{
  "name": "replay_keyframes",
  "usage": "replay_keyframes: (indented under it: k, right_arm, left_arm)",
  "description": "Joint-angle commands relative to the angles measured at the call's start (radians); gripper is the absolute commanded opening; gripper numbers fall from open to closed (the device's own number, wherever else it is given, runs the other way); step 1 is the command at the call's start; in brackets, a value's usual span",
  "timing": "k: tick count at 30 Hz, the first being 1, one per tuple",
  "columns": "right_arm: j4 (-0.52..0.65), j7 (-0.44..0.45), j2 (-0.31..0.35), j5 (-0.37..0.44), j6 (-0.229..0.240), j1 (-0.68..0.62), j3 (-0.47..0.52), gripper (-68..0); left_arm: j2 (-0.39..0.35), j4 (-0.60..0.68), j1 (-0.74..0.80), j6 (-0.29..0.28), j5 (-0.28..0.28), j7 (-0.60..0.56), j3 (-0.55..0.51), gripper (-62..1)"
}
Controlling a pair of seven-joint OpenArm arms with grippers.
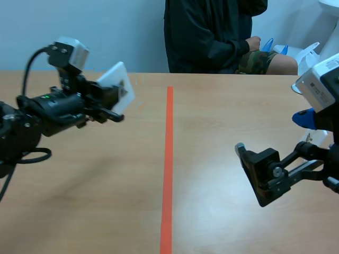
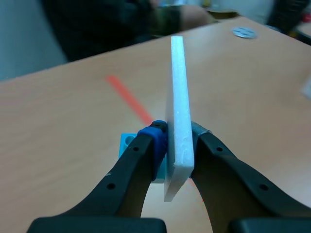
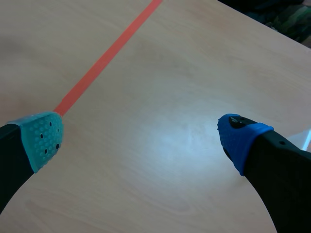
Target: Sort the leaf by its shape. The table is split by an orange tape line. A compound leaf with several leaflets goes to the left side, a simple leaf with one blade goes to the right side. Return to the home posture when a red brick is placed on the table.
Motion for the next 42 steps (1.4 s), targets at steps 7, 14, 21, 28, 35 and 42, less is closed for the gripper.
replay_keyframes:
  k: [7,14,21,28,35,42]
  right_arm:
    - [0.005,0.011,0.001,0.000,-0.007,0.014,0.019,0.4]
    - [0.005,0.007,-0.001,0.000,-0.007,0.014,0.019,0.4]
    - [0.005,0.003,-0.001,0.000,-0.007,0.014,0.019,0.4]
    - [0.005,0.003,-0.001,0.000,-0.007,0.014,0.019,0.4]
    - [0.005,0.000,-0.001,0.000,-0.007,0.014,0.019,0.4]
    - [0.005,-0.001,-0.001,0.000,-0.007,0.014,0.019,0.4]
  left_arm:
    - [-0.095,-0.064,-0.004,0.123,-0.043,-0.030,-0.117,-56.9]
    - [-0.119,-0.275,-0.042,0.163,-0.044,-0.178,-0.132,-56.8]
    - [-0.110,-0.492,-0.116,0.162,-0.045,-0.295,-0.132,-56.8]
    - [-0.108,-0.659,-0.195,0.161,-0.044,-0.322,-0.130,-56.7]
    - [-0.108,-0.741,-0.209,0.160,-0.044,-0.336,-0.122,-54.0]
    - [-0.100,-0.771,-0.209,0.154,-0.043,-0.334,-0.089,-53.6]
